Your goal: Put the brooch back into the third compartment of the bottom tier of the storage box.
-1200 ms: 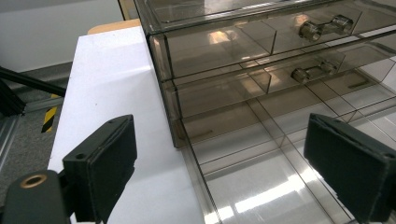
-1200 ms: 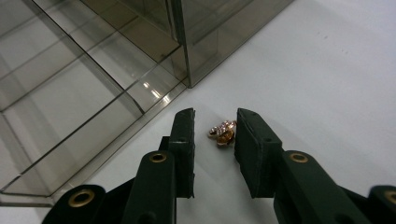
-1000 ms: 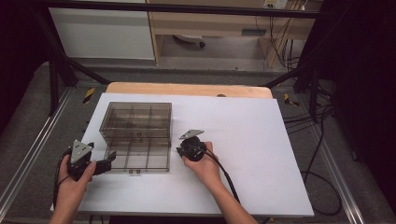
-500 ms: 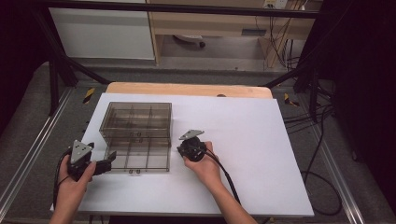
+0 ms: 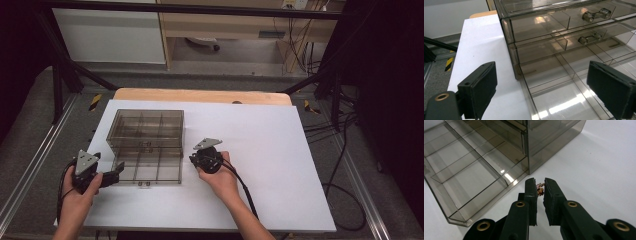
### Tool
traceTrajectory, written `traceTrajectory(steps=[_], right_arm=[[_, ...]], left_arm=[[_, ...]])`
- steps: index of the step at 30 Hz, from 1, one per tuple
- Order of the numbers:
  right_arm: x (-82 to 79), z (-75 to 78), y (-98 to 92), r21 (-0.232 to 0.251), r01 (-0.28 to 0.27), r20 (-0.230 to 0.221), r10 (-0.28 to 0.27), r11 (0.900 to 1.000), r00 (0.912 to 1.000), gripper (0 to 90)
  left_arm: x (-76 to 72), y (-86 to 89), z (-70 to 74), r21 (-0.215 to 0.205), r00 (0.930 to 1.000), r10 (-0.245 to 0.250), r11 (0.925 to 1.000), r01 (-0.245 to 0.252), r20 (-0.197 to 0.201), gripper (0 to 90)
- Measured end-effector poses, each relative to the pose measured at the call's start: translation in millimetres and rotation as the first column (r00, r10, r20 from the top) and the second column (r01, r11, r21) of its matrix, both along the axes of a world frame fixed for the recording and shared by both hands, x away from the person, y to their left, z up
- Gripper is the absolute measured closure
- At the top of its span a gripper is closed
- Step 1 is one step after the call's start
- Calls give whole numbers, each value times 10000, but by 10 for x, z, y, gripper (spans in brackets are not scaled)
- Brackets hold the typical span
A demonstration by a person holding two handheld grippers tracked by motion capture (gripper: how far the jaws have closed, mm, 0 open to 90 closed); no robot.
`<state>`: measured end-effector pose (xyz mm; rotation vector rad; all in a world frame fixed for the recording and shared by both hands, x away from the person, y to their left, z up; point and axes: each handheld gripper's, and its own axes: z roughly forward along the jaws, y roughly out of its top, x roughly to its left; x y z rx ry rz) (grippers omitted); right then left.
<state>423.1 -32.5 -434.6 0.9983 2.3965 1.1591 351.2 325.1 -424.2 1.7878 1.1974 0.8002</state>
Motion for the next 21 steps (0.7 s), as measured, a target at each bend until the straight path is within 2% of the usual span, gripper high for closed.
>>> traceTrajectory(steps=[11,21], right_arm=[[-62,78,14,374,-135,261,125,9992,9996,811],[-104,123,43,513,-307,410,286,9982,9988,811]], left_arm=[[2,-1,-2,17,10000,7,10000,-7,-8,96],[3,4,-1,17,10000,37,10000,-37,-13,96]])
